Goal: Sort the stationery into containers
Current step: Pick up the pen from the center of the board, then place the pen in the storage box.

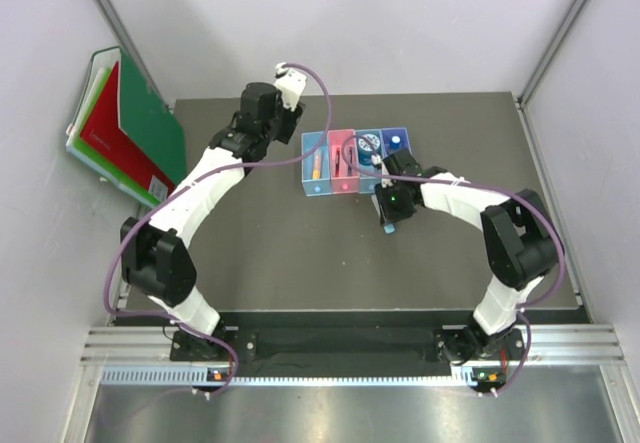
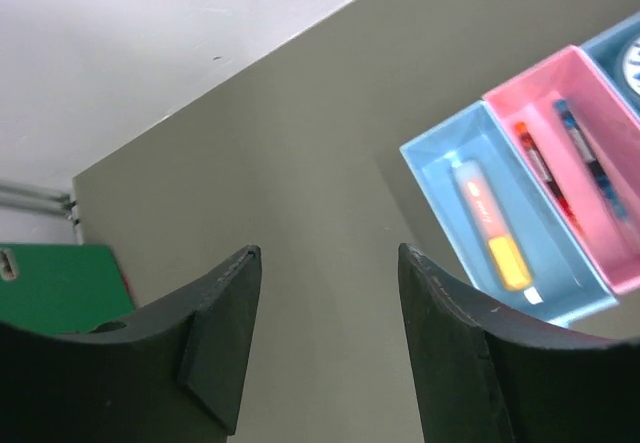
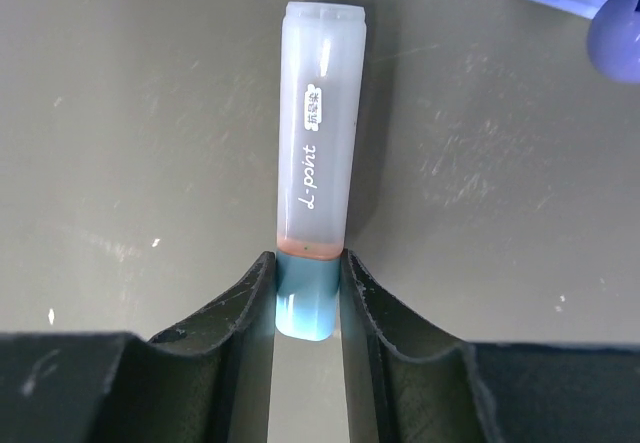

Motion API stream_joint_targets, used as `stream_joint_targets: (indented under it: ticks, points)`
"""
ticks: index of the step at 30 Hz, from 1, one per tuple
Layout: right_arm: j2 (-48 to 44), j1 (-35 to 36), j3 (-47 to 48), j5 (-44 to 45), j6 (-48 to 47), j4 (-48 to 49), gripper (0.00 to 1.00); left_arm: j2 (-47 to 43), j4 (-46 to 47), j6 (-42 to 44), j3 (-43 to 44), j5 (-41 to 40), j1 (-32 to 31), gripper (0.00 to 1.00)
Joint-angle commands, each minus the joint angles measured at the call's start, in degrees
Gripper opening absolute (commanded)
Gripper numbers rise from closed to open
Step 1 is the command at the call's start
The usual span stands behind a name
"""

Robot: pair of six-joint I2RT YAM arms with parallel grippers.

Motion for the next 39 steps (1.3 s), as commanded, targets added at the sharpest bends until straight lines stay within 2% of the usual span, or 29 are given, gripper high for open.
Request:
stream_joint_targets:
  ticks: [1, 2, 4, 8, 9, 11, 18, 27, 39]
  points:
    - [-7.40, 1.52, 1.05, -0.97, -4.85, -1.06, 0.00, -2.72, 6.14, -1.31, -0.80, -5.65, 1.47, 0.65]
    - [-8.20, 1.52, 1.22, -1.76, -5.20, -1.32, 0.00, -3.68, 7.27, -1.92, -2.64, -7.23, 1.73, 0.70]
    - [-10.04, 1.61, 1.48, -2.55, -6.26, -1.67, 0.00, -4.48, 10.00, -2.54, -4.23, -11.63, 2.69, 0.73]
    - [-13.03, 2.14, 1.92, -5.28, -7.58, -2.55, 0.00, -6.67, 11.32, -4.12, -8.09, -13.57, 4.98, 0.86]
    - [-13.30, 2.31, 2.01, -5.81, -7.93, -2.81, 0.00, -7.11, 11.76, -4.03, -8.97, -13.58, 5.51, 0.92]
    - [-14.79, 2.75, 2.19, -6.34, -8.54, -2.82, 0.00, -8.60, 12.38, -4.03, -10.99, -12.96, 5.86, 0.99]
    - [-13.05, 3.63, 7.80, -5.72, -9.16, -0.18, 0.00, -12.83, 15.19, -3.68, -15.75, -12.61, 6.13, 0.99]
    - [1.10, 3.63, 26.86, -6.86, -4.60, 3.25, 0.00, -17.40, 17.83, -3.24, -18.91, -16.99, 6.21, 0.99]
    - [17.36, 5.57, 40.85, -8.97, -0.90, 7.29, 0.00, -21.09, 19.85, -2.19, -20.58, -18.50, 6.30, 0.99]
